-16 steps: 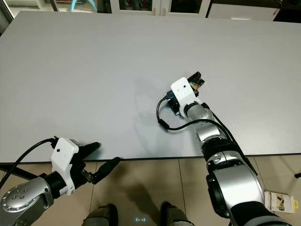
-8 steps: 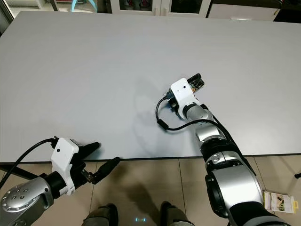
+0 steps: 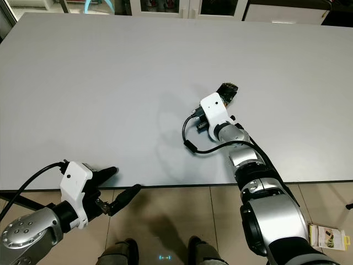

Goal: Picking trash to rubbish bin

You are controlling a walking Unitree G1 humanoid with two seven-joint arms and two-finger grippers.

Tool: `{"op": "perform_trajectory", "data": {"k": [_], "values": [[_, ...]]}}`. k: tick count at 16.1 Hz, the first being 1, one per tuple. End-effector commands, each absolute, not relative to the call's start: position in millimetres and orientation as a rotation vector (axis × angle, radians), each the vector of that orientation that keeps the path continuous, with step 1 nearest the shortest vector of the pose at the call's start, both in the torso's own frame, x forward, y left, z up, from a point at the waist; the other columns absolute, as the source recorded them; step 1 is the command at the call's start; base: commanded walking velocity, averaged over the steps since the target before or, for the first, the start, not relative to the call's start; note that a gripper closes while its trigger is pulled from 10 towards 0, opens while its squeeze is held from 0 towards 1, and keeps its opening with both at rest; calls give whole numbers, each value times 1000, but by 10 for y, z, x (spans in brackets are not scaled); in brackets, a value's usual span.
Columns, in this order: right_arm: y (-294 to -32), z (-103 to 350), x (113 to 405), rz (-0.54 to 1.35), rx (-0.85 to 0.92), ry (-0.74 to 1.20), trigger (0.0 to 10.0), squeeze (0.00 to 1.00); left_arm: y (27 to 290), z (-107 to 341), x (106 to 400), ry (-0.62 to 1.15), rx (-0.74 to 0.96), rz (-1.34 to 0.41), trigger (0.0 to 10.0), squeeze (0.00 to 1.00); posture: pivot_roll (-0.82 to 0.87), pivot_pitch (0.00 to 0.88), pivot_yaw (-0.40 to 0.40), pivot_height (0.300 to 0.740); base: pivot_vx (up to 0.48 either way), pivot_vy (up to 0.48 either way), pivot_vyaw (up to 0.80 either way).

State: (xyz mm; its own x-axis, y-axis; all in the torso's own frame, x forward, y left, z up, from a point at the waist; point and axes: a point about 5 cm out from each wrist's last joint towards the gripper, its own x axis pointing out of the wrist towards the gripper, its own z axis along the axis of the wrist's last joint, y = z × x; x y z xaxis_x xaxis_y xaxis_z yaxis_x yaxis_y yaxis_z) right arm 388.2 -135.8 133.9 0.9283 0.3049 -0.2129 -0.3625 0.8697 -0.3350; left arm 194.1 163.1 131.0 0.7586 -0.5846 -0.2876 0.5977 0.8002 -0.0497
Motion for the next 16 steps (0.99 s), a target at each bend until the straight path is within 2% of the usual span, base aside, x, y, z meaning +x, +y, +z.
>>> {"op": "perform_trajectory", "data": {"k": [1, 9, 16], "values": [[-1457, 1084, 3788, 331, -369, 272, 0, 0, 1603, 1338, 1923, 297, 54, -662, 10000, 0, 95, 232, -49, 740, 0, 0, 0], [-1555, 1483, 3919, 189, -349, 49, 0, 0, 1590, 1340, 1989, 279, 60, -661, 10000, 0, 83, 204, -52, 740, 0, 0, 0], [-1513, 1666, 3946, 163, -348, -79, 0, 0, 1615, 1365, 2118, 244, 81, -645, 10000, 0, 75, 159, -55, 740, 0, 0, 0]]}}
